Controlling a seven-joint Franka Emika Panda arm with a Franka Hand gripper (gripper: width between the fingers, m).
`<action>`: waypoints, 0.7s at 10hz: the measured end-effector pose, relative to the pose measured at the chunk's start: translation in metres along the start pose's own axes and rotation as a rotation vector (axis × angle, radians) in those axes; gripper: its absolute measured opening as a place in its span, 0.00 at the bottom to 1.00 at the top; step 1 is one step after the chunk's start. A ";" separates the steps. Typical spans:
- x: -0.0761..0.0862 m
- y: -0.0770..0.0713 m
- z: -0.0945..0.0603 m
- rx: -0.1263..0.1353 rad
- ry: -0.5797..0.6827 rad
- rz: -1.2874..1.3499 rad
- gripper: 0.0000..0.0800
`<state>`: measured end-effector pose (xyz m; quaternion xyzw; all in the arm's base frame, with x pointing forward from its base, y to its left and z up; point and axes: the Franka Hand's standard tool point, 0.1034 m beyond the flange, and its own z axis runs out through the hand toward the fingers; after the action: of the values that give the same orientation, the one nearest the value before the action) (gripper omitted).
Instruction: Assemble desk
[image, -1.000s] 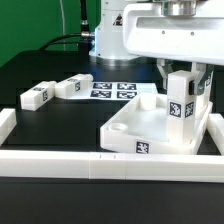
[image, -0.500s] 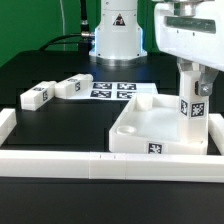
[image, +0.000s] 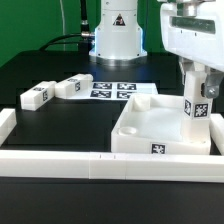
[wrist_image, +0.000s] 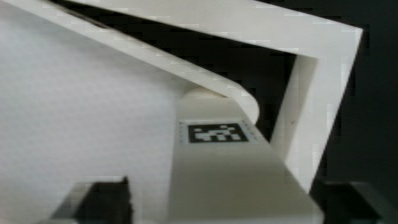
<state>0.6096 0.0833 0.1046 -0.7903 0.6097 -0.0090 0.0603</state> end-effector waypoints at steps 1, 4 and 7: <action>0.000 0.000 0.000 -0.002 0.002 -0.131 0.74; 0.003 -0.001 -0.001 -0.001 0.002 -0.459 0.81; 0.003 -0.002 -0.002 -0.021 -0.004 -0.745 0.81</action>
Offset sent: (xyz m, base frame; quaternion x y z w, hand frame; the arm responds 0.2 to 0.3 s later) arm 0.0076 -0.0014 0.0006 0.0022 -0.0190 -0.2770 0.9607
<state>0.6120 0.0803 0.1065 -0.9585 0.2803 -0.0224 0.0461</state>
